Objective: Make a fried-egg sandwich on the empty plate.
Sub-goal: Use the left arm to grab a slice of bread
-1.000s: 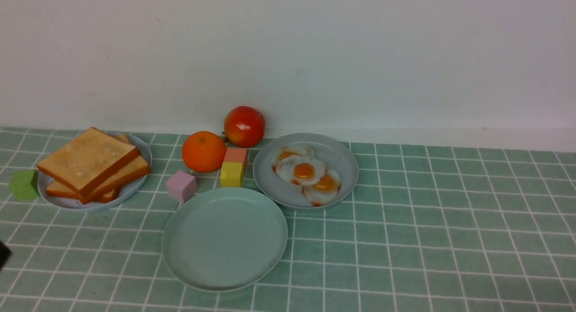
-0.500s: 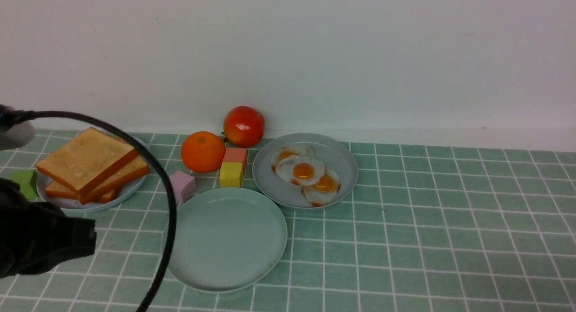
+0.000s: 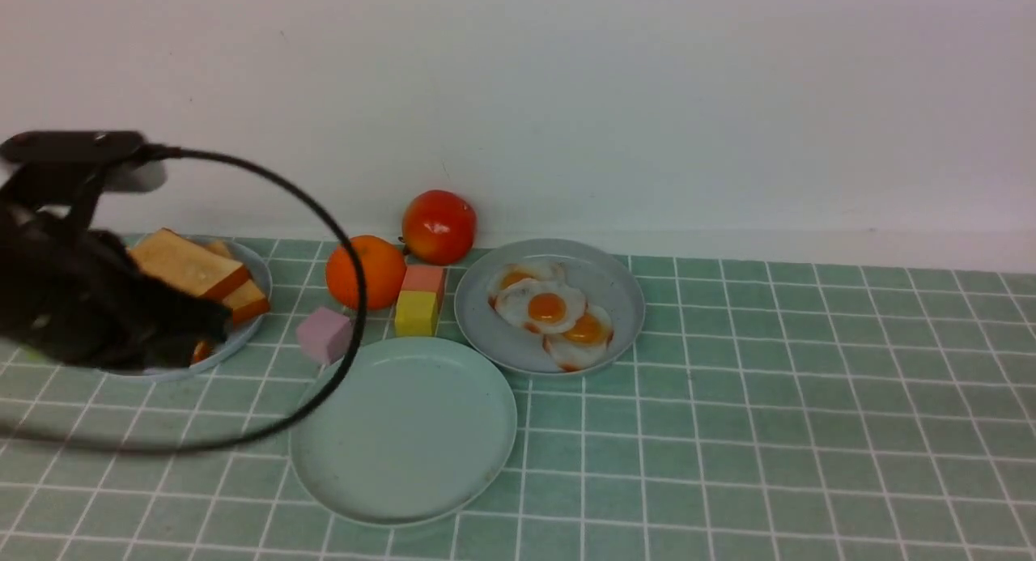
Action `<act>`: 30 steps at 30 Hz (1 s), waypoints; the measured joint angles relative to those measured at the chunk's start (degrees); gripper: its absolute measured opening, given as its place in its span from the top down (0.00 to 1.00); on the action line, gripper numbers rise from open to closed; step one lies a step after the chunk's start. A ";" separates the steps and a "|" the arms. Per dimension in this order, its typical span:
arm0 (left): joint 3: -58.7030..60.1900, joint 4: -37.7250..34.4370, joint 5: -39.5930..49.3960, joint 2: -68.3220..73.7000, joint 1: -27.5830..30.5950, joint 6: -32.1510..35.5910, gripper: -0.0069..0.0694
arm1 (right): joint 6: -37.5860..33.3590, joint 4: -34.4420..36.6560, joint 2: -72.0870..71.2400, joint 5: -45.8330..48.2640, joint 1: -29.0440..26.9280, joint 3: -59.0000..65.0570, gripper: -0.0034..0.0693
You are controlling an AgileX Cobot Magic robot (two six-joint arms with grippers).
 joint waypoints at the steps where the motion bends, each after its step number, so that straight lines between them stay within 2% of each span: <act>1: -2.18 0.12 0.00 2.75 0.83 0.07 0.93 | -0.71 0.16 1.54 1.24 0.56 -1.50 0.96; 7: -13.02 0.78 -0.80 15.99 6.43 3.67 0.91 | -5.53 2.60 3.03 0.94 1.94 -4.42 0.96; 10: -18.77 1.61 -1.80 23.17 8.96 8.61 0.80 | -7.28 4.96 2.36 0.45 1.99 -4.48 0.95; 13: -21.61 1.83 -4.07 26.76 9.35 13.26 0.65 | -7.86 6.26 1.84 0.19 1.99 -4.48 0.95; 19: -22.78 1.84 -9.71 32.17 9.35 19.89 0.38 | -10.02 8.21 1.37 -1.29 1.99 -4.48 0.95; 22: -22.90 1.84 -11.24 33.98 9.35 20.96 0.34 | -10.16 9.94 1.37 -1.76 1.99 -4.48 0.95; 26: -22.92 2.46 -11.84 36.55 9.35 21.58 0.35 | -10.16 11.82 1.32 -2.28 1.99 -4.48 0.95; 28: -23.31 3.04 -12.22 37.37 9.35 21.70 0.38 | -10.16 12.56 1.32 -2.49 1.99 -4.48 0.95; 30: -23.48 3.68 -12.22 37.51 9.35 21.64 0.47 | -10.16 12.83 1.32 -2.49 1.99 -4.48 0.95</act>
